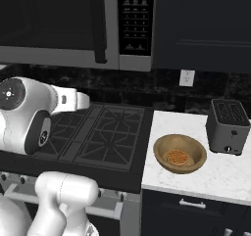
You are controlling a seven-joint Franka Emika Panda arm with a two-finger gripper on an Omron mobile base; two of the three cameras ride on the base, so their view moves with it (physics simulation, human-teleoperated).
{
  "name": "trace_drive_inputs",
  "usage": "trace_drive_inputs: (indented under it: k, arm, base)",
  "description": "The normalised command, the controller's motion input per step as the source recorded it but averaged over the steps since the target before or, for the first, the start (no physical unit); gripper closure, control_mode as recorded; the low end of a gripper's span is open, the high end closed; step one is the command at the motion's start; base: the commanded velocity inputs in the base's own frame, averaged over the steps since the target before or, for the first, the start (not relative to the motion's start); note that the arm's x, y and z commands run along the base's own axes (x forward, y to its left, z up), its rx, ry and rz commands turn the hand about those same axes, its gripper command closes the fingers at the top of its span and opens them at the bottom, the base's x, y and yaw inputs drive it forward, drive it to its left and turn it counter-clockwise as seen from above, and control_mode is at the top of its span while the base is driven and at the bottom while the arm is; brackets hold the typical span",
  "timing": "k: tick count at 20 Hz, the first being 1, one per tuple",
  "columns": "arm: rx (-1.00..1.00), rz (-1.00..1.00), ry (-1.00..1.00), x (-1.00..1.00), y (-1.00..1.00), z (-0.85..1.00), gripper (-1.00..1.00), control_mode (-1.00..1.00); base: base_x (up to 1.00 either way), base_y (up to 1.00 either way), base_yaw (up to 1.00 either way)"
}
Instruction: Open the microwave, place the bowl with waffle inside the microwave, then close the microwave door and turn it on.
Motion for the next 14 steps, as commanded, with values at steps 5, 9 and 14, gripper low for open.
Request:
trace_drive_inputs:
  k: [5, 9, 14]
  arm:
    - [0.00, -0.06, -0.55, -0.32, -0.25, 0.96, -1.00, -1.00]
    - [0.01, -0.11, -0.28, 0.03, -0.06, 1.00, -1.00, -1.00]
    - [0.07, -0.08, -0.01, 0.70, -0.01, 1.00, -1.00, -1.00]
  base:
    - [0.00, 0.00, 0.00]
    - [0.00, 0.00, 0.00]
    - [0.00, 0.00, 0.00]
